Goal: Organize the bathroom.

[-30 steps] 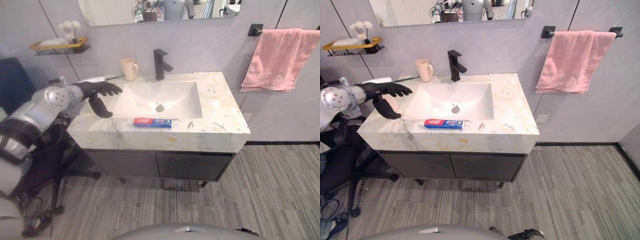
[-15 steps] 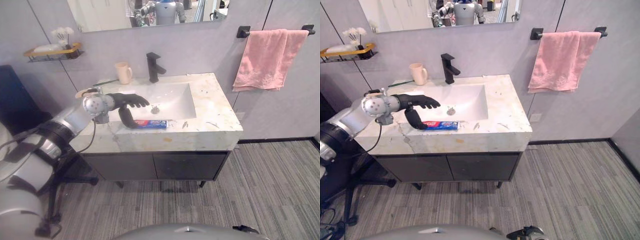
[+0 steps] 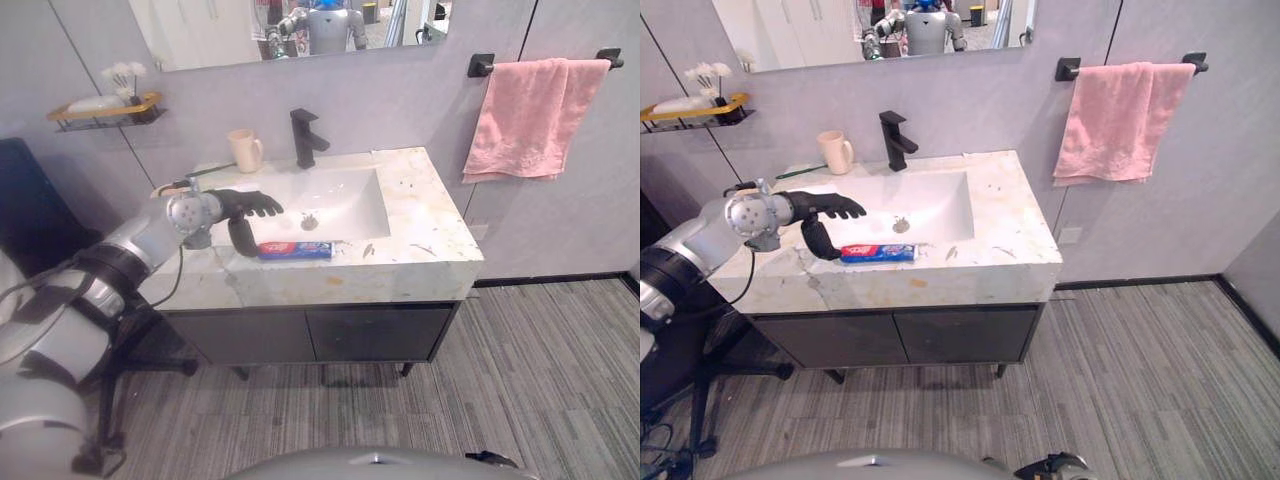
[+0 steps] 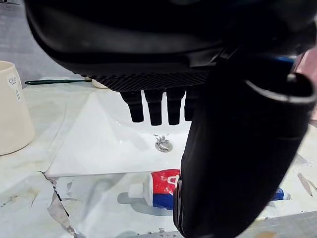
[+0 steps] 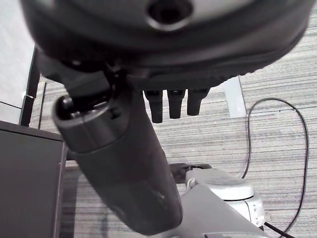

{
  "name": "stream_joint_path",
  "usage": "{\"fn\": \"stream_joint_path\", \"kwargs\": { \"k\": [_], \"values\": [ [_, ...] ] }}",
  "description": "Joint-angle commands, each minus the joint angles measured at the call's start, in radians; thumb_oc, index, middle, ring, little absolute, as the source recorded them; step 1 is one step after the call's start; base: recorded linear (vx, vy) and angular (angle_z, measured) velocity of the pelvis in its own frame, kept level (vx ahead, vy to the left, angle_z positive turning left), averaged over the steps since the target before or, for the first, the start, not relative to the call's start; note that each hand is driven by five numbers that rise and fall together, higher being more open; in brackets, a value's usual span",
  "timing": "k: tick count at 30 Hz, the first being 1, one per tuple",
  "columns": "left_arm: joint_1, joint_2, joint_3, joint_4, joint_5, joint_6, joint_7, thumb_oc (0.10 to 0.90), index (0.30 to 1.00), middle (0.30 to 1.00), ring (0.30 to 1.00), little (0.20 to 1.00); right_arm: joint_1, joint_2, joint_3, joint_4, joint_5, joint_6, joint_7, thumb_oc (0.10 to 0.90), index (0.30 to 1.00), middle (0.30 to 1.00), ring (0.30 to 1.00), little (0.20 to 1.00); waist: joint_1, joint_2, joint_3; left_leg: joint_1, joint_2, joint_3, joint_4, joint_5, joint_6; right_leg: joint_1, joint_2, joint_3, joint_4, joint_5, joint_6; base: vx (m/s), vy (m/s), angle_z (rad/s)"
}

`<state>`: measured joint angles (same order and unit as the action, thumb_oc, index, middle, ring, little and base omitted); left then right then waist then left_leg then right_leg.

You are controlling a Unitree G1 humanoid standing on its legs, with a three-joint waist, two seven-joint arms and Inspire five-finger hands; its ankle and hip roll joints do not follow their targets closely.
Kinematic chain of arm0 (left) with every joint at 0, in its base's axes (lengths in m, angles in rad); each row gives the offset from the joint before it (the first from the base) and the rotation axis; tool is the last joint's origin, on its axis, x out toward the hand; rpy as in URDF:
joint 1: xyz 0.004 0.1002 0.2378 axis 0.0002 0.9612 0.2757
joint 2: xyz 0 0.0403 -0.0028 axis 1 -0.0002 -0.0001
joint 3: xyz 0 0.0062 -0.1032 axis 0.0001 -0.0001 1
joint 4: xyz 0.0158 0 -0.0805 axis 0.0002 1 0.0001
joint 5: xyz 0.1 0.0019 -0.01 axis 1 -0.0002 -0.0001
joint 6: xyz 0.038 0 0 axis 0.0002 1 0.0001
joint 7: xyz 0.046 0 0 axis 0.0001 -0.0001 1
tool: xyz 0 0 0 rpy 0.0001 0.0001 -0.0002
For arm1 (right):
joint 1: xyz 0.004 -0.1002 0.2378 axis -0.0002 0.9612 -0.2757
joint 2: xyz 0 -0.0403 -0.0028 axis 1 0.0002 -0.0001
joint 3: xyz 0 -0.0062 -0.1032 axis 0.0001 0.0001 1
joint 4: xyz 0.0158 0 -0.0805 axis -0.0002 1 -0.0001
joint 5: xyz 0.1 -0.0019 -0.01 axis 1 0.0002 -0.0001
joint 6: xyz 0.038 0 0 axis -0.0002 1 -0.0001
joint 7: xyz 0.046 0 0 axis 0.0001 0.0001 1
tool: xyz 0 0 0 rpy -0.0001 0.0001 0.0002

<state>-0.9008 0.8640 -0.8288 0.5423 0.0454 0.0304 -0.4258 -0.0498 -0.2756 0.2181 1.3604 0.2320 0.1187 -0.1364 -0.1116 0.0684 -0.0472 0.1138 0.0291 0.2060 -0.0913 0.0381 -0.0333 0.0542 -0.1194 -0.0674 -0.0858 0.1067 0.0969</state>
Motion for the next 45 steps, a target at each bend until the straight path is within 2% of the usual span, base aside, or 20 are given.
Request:
{"fn": "stream_joint_path", "kwargs": {
  "k": [1,8,23,29,35,45],
  "values": [
    [-0.173,0.055,0.058,0.066,-0.018,0.014,0.023,0.8,0.9,0.9,0.9,0.9,-0.045,-0.032,0.028,0.056,-0.017,-0.027,-0.022,0.8,0.9,0.9,0.9,0.9,-0.002,0.001,-0.007,0.021,-0.009,-0.036,0.004,-0.057,0.047,0.03,-0.001,0.052,-0.001,-0.009,0.028,0.0,0.0,0.0],
    [-0.189,0.056,0.045,0.063,-0.035,0.041,-0.011,0.8,0.9,0.9,0.9,0.9,-0.038,-0.037,0.031,0.049,-0.013,-0.031,-0.027,0.8,0.9,0.9,0.9,0.9,-0.01,0.003,-0.003,0.024,-0.007,-0.038,0.004,-0.056,0.047,0.033,0.005,0.059,0.003,-0.015,0.026,0.0,0.0,0.0],
    [-0.243,0.078,0.014,-0.005,-0.069,0.146,-0.105,0.8,0.9,0.9,0.9,0.9,-0.034,-0.045,0.03,0.047,0.001,-0.034,-0.033,0.8,0.9,0.9,0.9,0.9,-0.008,0.007,0.005,0.026,-0.005,-0.05,0.004,-0.052,0.041,0.045,0.012,0.052,-0.001,-0.022,0.021,0.0,0.0,0.0],
    [-0.266,0.097,0.003,-0.021,-0.043,0.155,-0.105,0.8,0.9,0.9,0.9,0.9,-0.029,-0.046,0.032,0.045,0.016,-0.039,-0.037,0.8,0.9,0.9,0.9,0.9,-0.007,0.009,0.005,0.024,-0.004,-0.052,0.004,-0.05,0.039,0.045,0.013,0.049,-0.001,-0.024,0.022,0.0,0.0,0.0],
    [-0.295,0.117,-0.017,-0.033,-0.015,0.183,-0.144,0.8,0.9,0.9,0.9,0.9,-0.023,-0.049,0.031,0.033,0.027,-0.044,-0.046,0.8,0.9,0.9,0.9,0.9,-0.01,0.012,0.009,0.027,-0.007,-0.053,0.004,-0.052,0.042,0.047,0.013,0.05,0.002,-0.026,0.022,0.0,0.0,0.0],
    [-0.326,0.128,-0.046,-0.016,-0.019,0.188,-0.193,0.8,0.9,0.9,0.9,0.9,-0.02,-0.052,0.028,0.038,0.037,-0.043,-0.045,0.8,0.9,0.9,0.9,0.9,-0.012,0.016,0.008,0.028,-0.008,-0.052,0.004,-0.052,0.041,0.049,0.016,0.053,-0.001,-0.025,0.024,0.0,0.0,0.0]
  ]
}}
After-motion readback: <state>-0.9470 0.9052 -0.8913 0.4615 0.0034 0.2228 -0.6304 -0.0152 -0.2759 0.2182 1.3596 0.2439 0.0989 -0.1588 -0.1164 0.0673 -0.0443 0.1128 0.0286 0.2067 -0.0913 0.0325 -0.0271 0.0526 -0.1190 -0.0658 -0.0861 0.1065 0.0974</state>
